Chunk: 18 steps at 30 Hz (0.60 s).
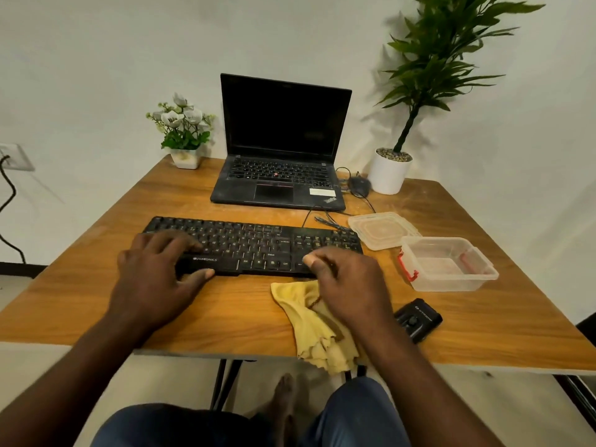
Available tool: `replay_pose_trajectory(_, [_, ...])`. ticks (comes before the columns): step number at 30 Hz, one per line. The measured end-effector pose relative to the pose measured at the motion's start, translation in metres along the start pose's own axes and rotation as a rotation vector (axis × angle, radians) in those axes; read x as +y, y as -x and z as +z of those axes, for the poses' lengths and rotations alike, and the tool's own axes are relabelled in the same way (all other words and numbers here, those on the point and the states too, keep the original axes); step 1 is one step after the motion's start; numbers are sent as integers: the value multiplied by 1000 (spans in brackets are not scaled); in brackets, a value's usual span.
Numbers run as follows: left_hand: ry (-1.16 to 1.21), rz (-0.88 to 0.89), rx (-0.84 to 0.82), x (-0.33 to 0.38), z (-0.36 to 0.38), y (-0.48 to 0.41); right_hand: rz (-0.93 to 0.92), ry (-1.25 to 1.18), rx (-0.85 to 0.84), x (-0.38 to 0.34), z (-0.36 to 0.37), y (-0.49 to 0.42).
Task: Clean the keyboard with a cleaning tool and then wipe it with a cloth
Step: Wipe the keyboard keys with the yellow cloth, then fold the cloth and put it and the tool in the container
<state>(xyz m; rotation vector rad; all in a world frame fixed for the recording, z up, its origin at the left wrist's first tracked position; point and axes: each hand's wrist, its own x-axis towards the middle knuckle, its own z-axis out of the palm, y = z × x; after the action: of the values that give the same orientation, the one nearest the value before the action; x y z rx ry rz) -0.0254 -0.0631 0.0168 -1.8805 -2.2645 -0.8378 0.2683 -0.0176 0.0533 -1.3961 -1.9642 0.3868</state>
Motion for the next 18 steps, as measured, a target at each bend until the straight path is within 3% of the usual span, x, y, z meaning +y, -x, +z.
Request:
replay_pose_trajectory(6, [-31,-243,-69,-23,-5,-14,63,463,-266,20,0,-31])
replay_pose_trajectory(18, [-88,-206,-89,11,20,-59,150,531,-178,55,-4,-90])
